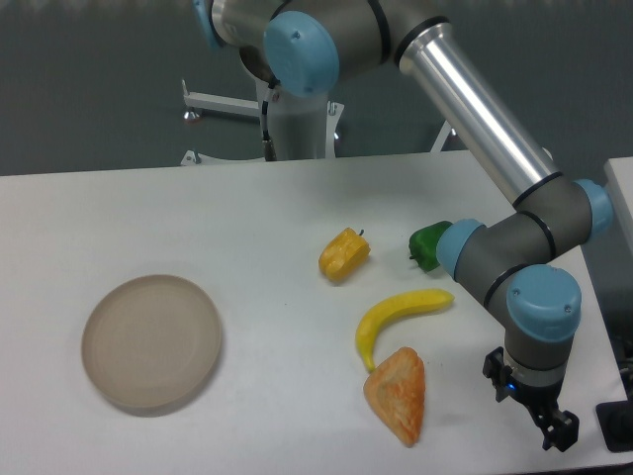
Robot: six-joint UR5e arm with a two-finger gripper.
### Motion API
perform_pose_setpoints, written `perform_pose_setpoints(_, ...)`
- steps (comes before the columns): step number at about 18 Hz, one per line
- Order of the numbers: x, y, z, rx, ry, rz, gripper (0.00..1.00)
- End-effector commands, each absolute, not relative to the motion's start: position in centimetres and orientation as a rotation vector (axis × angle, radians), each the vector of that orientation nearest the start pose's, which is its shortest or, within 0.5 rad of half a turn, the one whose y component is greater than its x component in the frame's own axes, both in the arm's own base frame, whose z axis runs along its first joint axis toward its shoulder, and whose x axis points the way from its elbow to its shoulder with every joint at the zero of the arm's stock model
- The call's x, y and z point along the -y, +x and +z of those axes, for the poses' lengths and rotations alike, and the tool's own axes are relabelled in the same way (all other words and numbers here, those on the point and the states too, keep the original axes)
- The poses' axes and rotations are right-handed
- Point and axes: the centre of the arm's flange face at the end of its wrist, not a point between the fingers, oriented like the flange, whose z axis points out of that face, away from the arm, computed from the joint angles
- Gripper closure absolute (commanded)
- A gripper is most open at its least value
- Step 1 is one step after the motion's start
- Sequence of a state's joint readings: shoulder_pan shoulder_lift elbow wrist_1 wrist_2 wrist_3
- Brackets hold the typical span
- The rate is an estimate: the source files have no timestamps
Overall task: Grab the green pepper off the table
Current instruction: 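Raise the gripper and move it toward the green pepper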
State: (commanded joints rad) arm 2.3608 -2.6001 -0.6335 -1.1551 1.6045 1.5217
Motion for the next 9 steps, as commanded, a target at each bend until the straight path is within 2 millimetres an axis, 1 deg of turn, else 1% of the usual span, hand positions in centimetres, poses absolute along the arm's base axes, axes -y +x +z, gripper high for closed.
perform_pose_setpoints(4,-71.0,-53.2,28.3,-1.069,-2.815,0.461,0.01)
perform_pose_setpoints(6,-70.8,-53.0,29.1,-1.073,-2.817,0.455,0.01)
perform_pose_setpoints(8,-70.0,-52.1,29.2,-1.077,-2.835,0.417,0.01)
perform_pose_setpoints(9,-69.5,-51.5,29.6,-1.078,-2.84,0.401,0.01)
